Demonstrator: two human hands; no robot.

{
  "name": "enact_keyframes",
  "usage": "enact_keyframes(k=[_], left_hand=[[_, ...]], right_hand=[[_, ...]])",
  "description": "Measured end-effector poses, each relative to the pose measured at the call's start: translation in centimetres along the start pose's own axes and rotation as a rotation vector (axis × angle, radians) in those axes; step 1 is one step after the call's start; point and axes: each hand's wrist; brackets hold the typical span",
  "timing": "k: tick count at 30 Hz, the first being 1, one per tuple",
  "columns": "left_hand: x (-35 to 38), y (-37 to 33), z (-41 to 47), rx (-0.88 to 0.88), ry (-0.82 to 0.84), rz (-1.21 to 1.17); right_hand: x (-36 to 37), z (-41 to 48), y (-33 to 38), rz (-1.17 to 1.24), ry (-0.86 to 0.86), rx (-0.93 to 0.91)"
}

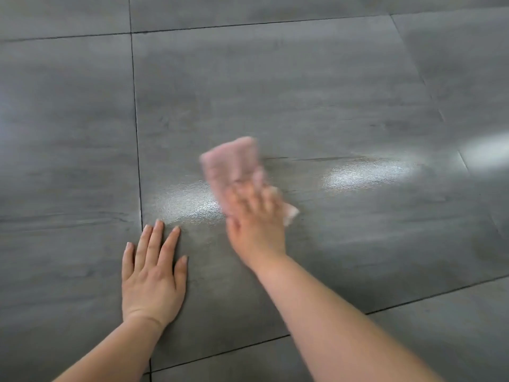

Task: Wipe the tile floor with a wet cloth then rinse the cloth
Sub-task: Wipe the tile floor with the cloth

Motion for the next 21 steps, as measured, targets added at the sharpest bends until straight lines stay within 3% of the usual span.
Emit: enact_keyframes(k=[2, 4, 5, 7, 10, 14, 16, 18, 21], left_hand=[[0.1, 0.0, 0.0, 0.009, -0.007, 0.003], [0.1, 0.1, -0.1, 0.007, -0.027, -0.005], [0.2, 0.0, -0.1, 0.008, -0.035, -0.003], [0.1, -0.1, -0.2, -0.004, -0.038, 0.002], [-0.1, -0.3, -0.1, -0.002, -0.056, 0.012], [0.1, -0.5, -0.2, 0.027, -0.077, 0.028], [0.0, -0.6, -0.4, 0.038, -0.065, 0.033], [0.1, -0.6, -0.3, 0.046, -0.074, 0.036], [0.0, -1.0, -0.6, 0.037, -0.081, 0.029]], right_hand=[[-0.2, 1.1, -0.4, 0.014, 0.092, -0.192], [-1.2, 1.6, -3.8, -0.054, 0.132, -0.242], [-1.7, 1.5, -6.5, -0.071, 0.148, -0.173], [-4.1, 0.4, -12.4, -0.033, 0.189, 0.159], [-7.3, -4.2, -19.7, -0.004, 0.041, 0.606], [-5.8, -9.2, -19.7, 0.019, -0.118, 0.912], [-3.8, -10.0, -15.0, -0.006, -0.174, 0.816], [-1.9, -10.0, -8.9, -0.051, -0.164, 0.487], [0.2, -11.5, -2.8, -0.025, -0.015, 0.007]])
Point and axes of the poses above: each hand's wrist, its own z-axis towards the middle knuckle, its own x-axis out of the palm, y = z × x, and after that the axes turned 2 degrees about y, right-handed
